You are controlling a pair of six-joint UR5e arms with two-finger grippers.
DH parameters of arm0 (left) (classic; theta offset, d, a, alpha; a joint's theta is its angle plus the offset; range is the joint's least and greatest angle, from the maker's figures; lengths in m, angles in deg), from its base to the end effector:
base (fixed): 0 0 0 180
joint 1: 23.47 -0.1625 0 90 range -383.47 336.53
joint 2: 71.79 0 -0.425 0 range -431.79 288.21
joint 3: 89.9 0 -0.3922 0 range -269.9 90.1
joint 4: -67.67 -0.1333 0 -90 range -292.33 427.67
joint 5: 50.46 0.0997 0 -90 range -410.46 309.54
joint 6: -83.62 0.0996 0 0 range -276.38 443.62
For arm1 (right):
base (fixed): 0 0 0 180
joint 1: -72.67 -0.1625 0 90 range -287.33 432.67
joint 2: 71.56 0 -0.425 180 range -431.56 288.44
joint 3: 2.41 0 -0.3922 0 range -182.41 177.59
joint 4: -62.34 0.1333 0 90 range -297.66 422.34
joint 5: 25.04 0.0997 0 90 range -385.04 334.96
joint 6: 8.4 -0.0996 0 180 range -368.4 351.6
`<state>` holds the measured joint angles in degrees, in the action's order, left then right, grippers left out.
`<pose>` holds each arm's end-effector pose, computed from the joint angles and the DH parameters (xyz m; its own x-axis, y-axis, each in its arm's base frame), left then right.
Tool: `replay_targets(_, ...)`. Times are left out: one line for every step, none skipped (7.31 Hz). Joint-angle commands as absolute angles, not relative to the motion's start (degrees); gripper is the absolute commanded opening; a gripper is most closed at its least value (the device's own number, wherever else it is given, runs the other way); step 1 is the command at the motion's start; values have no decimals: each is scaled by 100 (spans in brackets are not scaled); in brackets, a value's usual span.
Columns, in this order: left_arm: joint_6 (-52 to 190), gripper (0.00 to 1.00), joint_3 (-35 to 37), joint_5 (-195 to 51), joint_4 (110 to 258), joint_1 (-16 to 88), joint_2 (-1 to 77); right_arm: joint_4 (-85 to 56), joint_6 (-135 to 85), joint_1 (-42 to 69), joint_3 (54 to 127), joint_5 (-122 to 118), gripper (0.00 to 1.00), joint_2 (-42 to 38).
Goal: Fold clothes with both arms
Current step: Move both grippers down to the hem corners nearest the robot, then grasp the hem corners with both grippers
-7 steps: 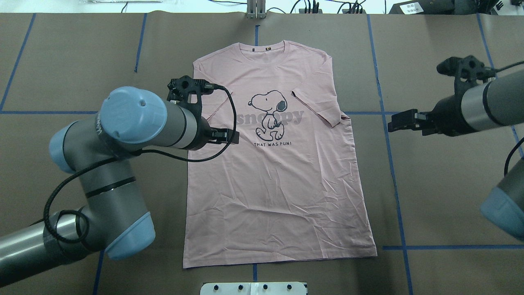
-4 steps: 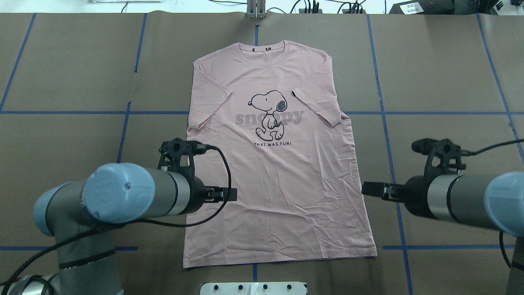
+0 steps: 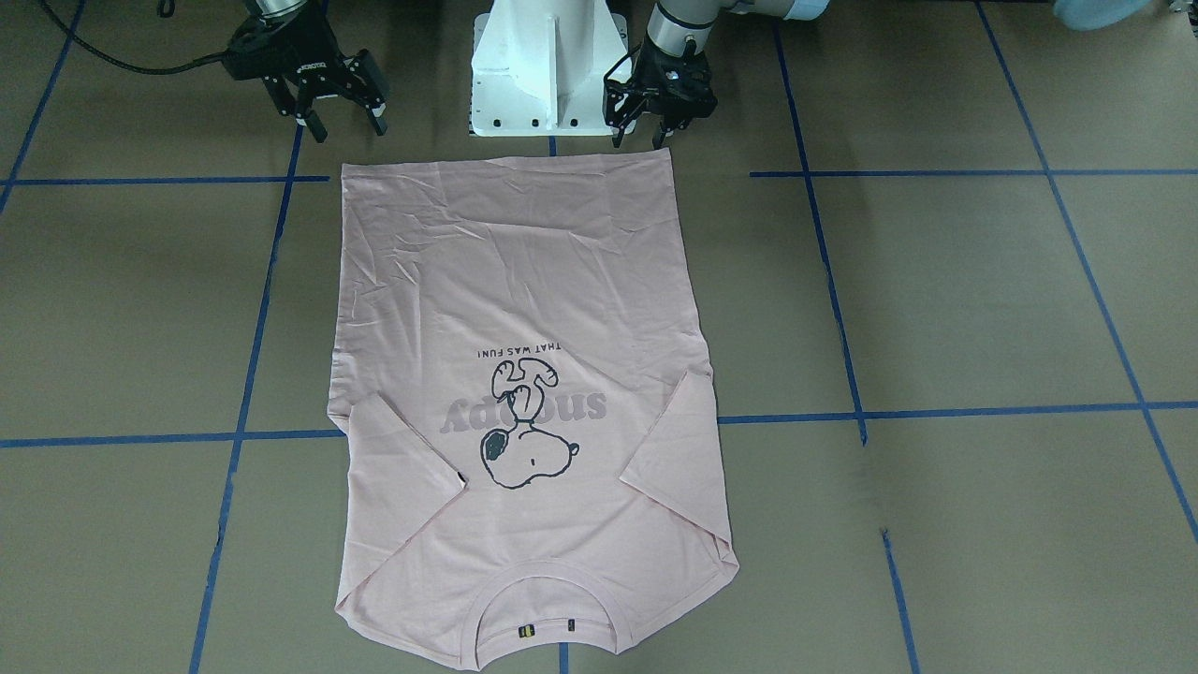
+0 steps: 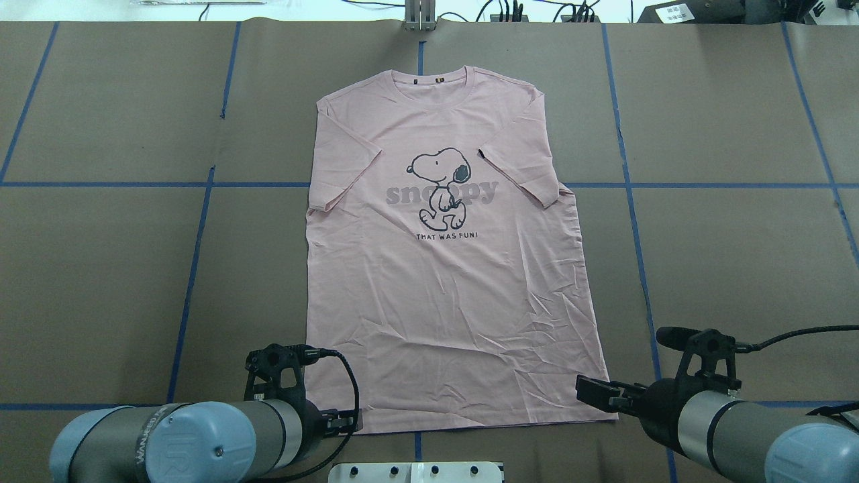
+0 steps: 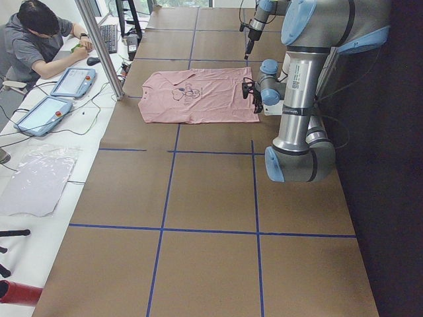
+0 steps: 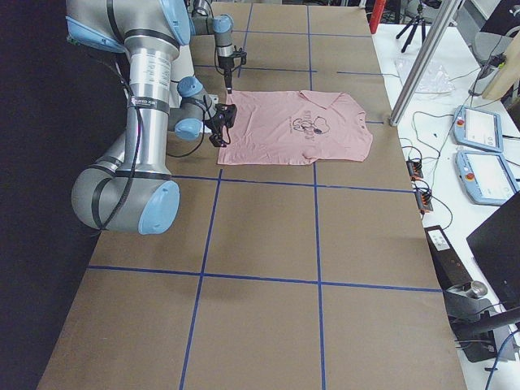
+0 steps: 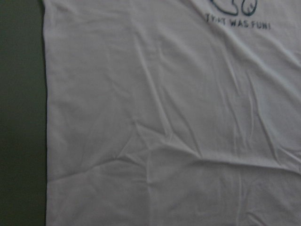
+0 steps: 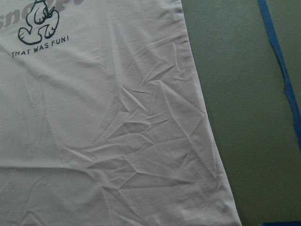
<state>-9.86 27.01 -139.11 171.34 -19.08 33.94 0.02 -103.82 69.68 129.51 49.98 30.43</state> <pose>0.5299 -0.1767 0.2782 0.5462 -0.1028 -0.8313 0.1295 0.9909 -0.0375 -0.3774 -0.1790 0.3499 0.5072 0.1179 0.8537 -0.3177 0.9464 0.0581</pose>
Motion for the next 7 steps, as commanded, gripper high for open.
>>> replay_targets(-1086,67,2560,-13800,17120,-2065,3280,38,-10402,7039,12952,4941,97,3075)
replay_targets(-1086,65,2507,-13800,17120,-2074,3280,47,-10402,7039,12952,4941,97,3075)
replay_targets(-1086,64,2506,-13809,17111,-2066,3280,47,-10402,7047,12952,4932,97,3075)
replay_targets(-1086,62,2498,-13809,17103,-2066,3271,47,-10402,7048,12952,4932,97,3075)
replay_targets(-1086,62,2497,-13809,17102,-2066,3210,47,-10402,7048,12952,4915,98,3075)
replay_targets(-1086,62,2515,-13809,17102,-2057,3201,47,-10402,7048,12952,4914,98,3075)
replay_targets(-1086,62,2506,-13809,17102,-2057,3201,47,-10402,7048,12952,4914,98,3075)
